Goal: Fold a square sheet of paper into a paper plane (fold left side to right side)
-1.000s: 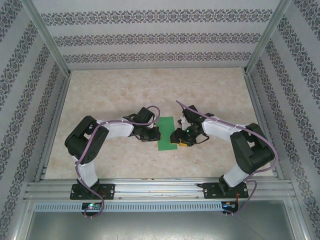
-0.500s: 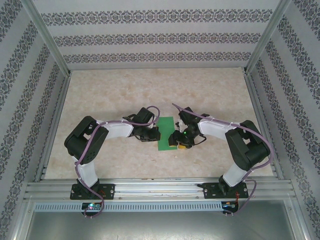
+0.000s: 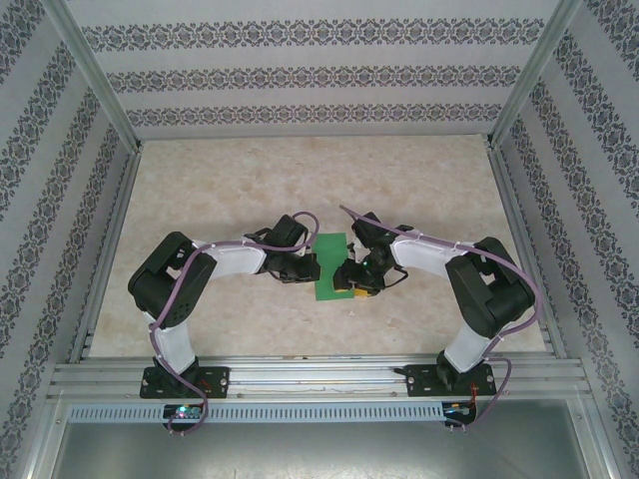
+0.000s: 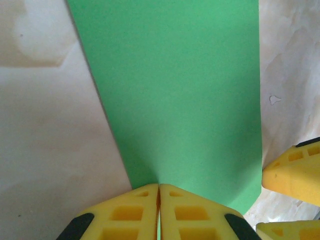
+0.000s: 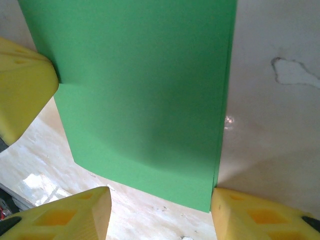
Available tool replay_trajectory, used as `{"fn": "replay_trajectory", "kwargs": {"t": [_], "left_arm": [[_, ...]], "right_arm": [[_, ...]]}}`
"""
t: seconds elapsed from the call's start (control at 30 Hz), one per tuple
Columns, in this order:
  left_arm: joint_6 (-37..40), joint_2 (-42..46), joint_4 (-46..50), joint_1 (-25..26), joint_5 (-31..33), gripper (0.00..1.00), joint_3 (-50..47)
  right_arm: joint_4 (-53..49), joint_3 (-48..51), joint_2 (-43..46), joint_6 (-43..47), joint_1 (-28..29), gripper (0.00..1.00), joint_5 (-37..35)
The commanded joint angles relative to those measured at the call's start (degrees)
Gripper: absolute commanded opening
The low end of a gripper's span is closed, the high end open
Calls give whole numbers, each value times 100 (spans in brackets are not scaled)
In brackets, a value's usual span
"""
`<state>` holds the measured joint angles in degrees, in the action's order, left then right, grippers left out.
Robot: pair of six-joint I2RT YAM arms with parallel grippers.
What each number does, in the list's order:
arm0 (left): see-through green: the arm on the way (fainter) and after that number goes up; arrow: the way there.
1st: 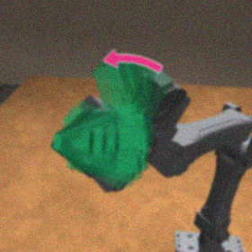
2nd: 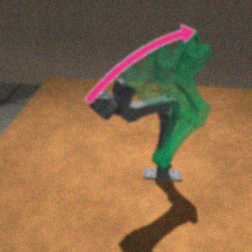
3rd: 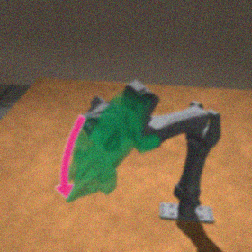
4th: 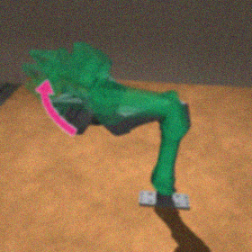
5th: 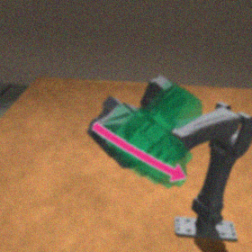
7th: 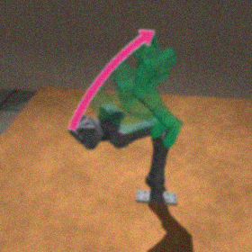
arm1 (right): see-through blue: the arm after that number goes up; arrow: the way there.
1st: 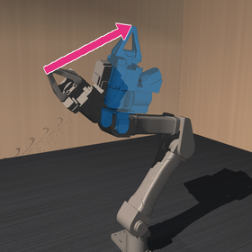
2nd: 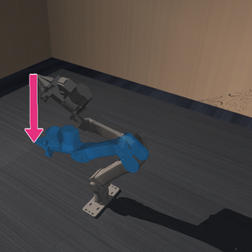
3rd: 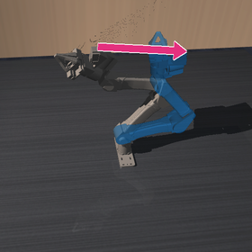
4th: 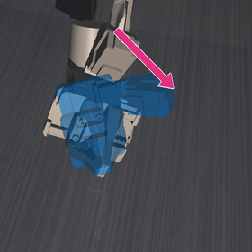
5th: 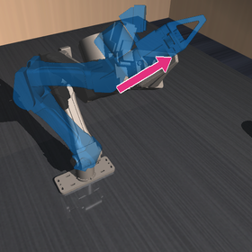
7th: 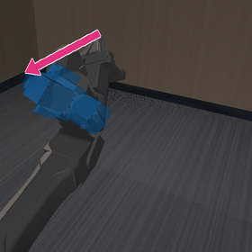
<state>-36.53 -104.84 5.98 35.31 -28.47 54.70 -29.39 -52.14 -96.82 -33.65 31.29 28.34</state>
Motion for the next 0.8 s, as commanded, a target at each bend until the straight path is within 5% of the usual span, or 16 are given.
{"fn": "replay_trajectory", "kwargs": {"t": [0.0,0.77], "left_arm": [[-80,16,230,56,127,10,-176],[-29,-2,290,55,143,10,-135]], "right_arm": [[425,-137,-121,-89,132,56,207],[613,-93,147,-19,-113,56,475]]}}
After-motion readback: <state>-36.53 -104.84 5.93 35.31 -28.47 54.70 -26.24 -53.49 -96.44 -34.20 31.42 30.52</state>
